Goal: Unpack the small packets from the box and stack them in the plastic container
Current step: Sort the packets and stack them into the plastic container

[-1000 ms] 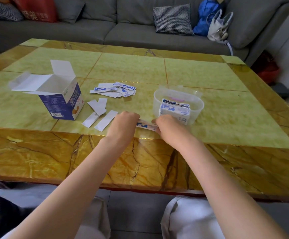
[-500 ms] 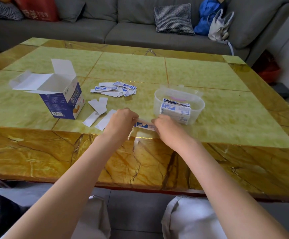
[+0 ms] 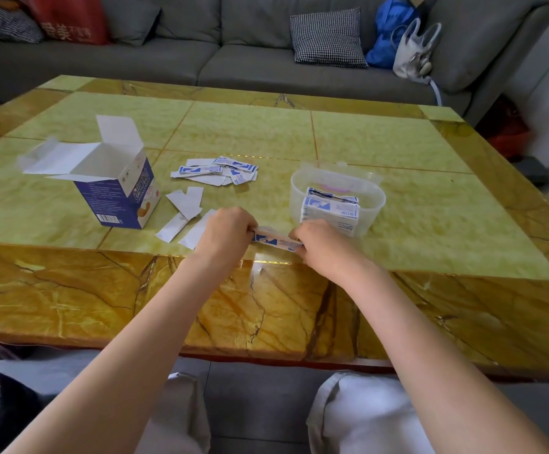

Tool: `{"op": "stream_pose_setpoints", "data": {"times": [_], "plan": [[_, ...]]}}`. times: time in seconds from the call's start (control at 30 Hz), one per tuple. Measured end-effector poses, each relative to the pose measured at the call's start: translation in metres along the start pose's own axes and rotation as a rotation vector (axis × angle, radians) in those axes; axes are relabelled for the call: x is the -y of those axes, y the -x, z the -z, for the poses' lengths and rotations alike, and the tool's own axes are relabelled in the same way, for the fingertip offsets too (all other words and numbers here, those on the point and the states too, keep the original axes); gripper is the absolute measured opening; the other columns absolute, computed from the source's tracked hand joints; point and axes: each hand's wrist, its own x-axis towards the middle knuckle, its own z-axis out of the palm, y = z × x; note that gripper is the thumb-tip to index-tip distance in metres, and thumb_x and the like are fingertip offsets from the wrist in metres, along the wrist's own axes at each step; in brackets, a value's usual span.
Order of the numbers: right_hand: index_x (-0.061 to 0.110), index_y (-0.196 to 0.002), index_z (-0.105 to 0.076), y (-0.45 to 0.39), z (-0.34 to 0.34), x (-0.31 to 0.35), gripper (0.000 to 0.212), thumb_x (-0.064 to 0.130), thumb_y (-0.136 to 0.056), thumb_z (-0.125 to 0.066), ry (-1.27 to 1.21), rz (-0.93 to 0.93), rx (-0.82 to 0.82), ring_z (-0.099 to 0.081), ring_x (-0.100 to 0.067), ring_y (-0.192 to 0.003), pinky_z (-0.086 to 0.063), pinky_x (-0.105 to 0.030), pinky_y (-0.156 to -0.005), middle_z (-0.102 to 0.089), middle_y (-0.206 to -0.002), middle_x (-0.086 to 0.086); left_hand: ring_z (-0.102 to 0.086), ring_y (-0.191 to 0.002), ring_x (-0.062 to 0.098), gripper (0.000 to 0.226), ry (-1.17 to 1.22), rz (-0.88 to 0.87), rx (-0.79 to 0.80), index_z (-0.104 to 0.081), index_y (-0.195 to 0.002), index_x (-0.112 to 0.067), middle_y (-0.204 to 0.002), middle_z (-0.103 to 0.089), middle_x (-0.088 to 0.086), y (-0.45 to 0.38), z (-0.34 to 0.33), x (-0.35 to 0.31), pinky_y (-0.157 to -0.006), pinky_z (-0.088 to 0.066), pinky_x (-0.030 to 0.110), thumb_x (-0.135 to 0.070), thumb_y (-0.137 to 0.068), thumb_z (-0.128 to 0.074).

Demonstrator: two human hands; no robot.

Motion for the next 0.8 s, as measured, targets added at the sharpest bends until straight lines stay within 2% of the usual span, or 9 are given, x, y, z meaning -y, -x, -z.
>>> {"op": "stream_pose_setpoints", "data": {"times": [0.1, 0.23, 0.3, 0.37, 0.47, 0.5, 0.6, 0.67, 0.8], "plan": [[0.006, -0.108, -0.065, 0.0, 0.01, 0.0, 0.025, 0.004, -0.09, -0.048, -0.051, 0.014, -0.055, -0.059, -0.03, -0.095, -0.049, -0.037, -0.08, -0.062, -0.099, -0.012, -0.062, -0.085, 0.027, 0.02, 0.072, 0.01, -0.014, -0.071, -0.098, -0.006, -0.094, -0.07, 0.013, -0.003, 0.007, -0.001, -0.066, -0.042, 0.029, -0.004, -0.086, -0.056], [0.005, -0.11, -0.066, 0.004, 0.043, -0.008, 0.023, 0.006, -0.09, -0.055, -0.271, 0.008, -0.37, -0.062, -0.02, -0.079, -0.048, -0.026, -0.08, -0.068, -0.096, -0.011, -0.056, -0.066, 0.019, 0.011, 0.44, 0.05, -0.132, -0.072, -0.087, -0.014, -0.076, -0.065, 0.01, -0.016, 0.029, -0.007, -0.062, -0.043, 0.026, -0.008, -0.08, -0.065], [0.004, -0.112, -0.064, 0.002, 0.055, -0.019, 0.024, 0.007, -0.089, -0.057, -0.368, -0.039, -0.508, -0.059, -0.011, -0.064, -0.05, -0.02, -0.071, -0.068, -0.089, -0.008, -0.066, -0.074, 0.02, 0.011, 0.687, 0.039, -0.201, -0.072, -0.085, -0.013, -0.077, -0.068, 0.009, -0.025, 0.034, -0.019, -0.077, -0.052, 0.032, -0.006, -0.08, -0.065], [0.007, -0.11, -0.063, -0.001, 0.06, -0.031, 0.022, 0.006, -0.089, -0.058, -0.436, -0.092, -0.591, -0.057, -0.003, -0.057, -0.048, -0.01, -0.058, -0.066, -0.081, -0.004, -0.067, -0.077, 0.016, 0.013, 0.745, 0.03, -0.24, -0.072, -0.092, -0.011, -0.078, -0.069, 0.005, -0.033, 0.032, -0.035, -0.079, -0.054, 0.028, -0.007, -0.084, -0.062], [0.01, -0.104, -0.06, -0.006, 0.06, -0.046, 0.017, 0.005, -0.088, -0.058, -0.476, -0.13, -0.633, -0.057, 0.004, -0.057, -0.047, -0.006, -0.051, -0.062, -0.075, 0.001, -0.059, -0.068, 0.007, 0.014, 0.658, 0.006, -0.314, -0.072, -0.094, -0.014, -0.077, -0.066, 0.001, -0.047, 0.025, -0.055, -0.062, -0.044, 0.01, -0.012, -0.086, -0.06], [0.01, -0.102, -0.06, -0.006, 0.059, -0.051, 0.015, 0.005, -0.088, -0.058, -0.47, -0.135, -0.64, -0.056, 0.005, -0.057, -0.046, -0.005, -0.05, -0.062, -0.075, 0.002, -0.058, -0.069, 0.006, 0.015, 0.618, 0.011, -0.328, -0.072, -0.095, -0.013, -0.08, -0.068, 0.001, -0.052, 0.022, -0.06, -0.062, -0.043, 0.01, -0.014, -0.087, -0.06], [0.01, -0.1, -0.062, -0.01, 0.056, -0.062, 0.013, 0.006, -0.088, -0.059, -0.436, -0.165, -0.629, -0.057, -0.003, -0.056, -0.045, -0.006, -0.05, -0.062, -0.075, 0.002, -0.062, -0.082, 0.012, 0.018, 0.511, 0.034, -0.321, -0.071, -0.1, -0.014, -0.092, -0.071, 0.002, -0.062, 0.012, -0.069, -0.075, -0.046, 0.025, -0.019, -0.088, -0.058], [0.011, -0.099, -0.063, -0.015, 0.055, -0.069, 0.012, 0.008, -0.088, -0.06, -0.407, -0.21, -0.597, -0.055, -0.011, -0.06, -0.042, -0.007, -0.051, -0.059, -0.074, 0.002, -0.062, -0.089, 0.018, 0.018, 0.381, 0.044, -0.338, -0.069, -0.1, -0.019, -0.092, -0.071, -0.003, -0.066, 0.006, -0.073, -0.082, -0.04, 0.031, -0.024, -0.089, -0.055], [0.012, -0.101, -0.064, -0.022, 0.049, -0.073, 0.014, 0.011, -0.089, -0.058, -0.321, -0.291, -0.456, -0.058, -0.02, -0.084, -0.049, -0.031, -0.076, -0.064, -0.089, -0.004, -0.051, -0.106, 0.021, 0.021, 0.13, 0.026, -0.354, -0.063, -0.107, -0.026, -0.092, -0.071, -0.005, -0.066, -0.005, -0.072, -0.092, -0.024, 0.035, -0.028, -0.091, -0.051]]}}
